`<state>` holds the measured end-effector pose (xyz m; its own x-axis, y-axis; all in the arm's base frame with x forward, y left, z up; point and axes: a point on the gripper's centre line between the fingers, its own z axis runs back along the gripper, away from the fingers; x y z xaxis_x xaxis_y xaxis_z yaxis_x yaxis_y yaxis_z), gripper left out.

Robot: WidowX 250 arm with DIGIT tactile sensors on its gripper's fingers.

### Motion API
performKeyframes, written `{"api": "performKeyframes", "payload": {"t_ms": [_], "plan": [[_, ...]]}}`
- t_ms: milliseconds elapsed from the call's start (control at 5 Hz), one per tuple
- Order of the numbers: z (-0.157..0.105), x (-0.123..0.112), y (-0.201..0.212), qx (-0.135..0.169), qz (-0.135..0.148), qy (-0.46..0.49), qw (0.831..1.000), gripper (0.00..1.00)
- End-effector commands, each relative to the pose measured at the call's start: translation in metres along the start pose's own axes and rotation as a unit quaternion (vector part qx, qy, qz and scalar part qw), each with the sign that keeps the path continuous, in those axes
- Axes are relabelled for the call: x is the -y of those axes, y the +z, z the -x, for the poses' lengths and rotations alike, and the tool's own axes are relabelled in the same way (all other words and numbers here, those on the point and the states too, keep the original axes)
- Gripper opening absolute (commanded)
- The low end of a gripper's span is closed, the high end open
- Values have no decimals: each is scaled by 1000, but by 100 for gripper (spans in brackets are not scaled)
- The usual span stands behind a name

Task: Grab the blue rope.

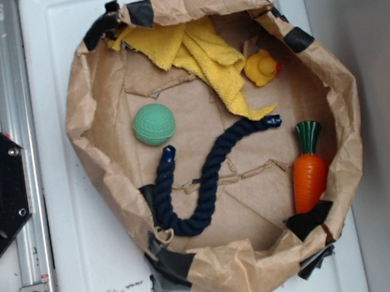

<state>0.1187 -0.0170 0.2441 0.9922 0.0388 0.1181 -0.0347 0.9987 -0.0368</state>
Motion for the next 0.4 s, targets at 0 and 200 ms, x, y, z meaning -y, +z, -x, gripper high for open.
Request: {"api": "performKeyframes", "payload": {"t_ms": [0,200], "plan": [[0,0,0,0,0,0,1000,100],[-46,-8,-35,43,8,56,997,100]]}}
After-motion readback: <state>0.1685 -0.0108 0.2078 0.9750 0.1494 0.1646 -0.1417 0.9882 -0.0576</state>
